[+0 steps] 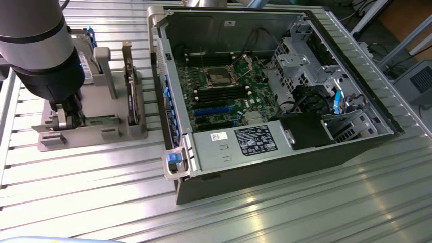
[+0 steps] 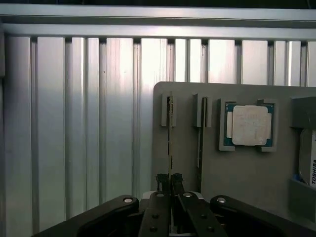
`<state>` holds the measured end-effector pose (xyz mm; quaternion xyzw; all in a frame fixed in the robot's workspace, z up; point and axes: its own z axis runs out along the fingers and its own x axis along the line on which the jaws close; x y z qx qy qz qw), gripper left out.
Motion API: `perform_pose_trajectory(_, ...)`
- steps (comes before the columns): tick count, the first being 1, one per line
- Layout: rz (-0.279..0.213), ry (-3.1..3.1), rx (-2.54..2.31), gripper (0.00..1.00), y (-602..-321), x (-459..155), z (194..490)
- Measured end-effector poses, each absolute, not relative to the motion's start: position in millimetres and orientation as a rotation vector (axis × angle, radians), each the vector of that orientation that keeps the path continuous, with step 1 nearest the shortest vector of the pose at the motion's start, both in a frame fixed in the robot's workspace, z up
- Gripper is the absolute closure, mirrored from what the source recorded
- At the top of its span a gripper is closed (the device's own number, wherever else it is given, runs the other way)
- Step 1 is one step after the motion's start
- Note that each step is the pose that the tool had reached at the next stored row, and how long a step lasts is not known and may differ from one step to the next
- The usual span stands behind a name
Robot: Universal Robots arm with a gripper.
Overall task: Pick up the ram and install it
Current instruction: 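Pick up the ram and move it above insertion slot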
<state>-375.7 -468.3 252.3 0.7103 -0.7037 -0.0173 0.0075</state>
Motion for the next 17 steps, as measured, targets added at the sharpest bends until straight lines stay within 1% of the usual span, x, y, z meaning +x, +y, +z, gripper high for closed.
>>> perform_pose_trajectory(11, -0.054, -2.200, 2.221, 0.87, -468, -376, 274)
perform_pose_trajectory(17, -0.054, -2.200, 2.221, 0.87, -468, -376, 291)
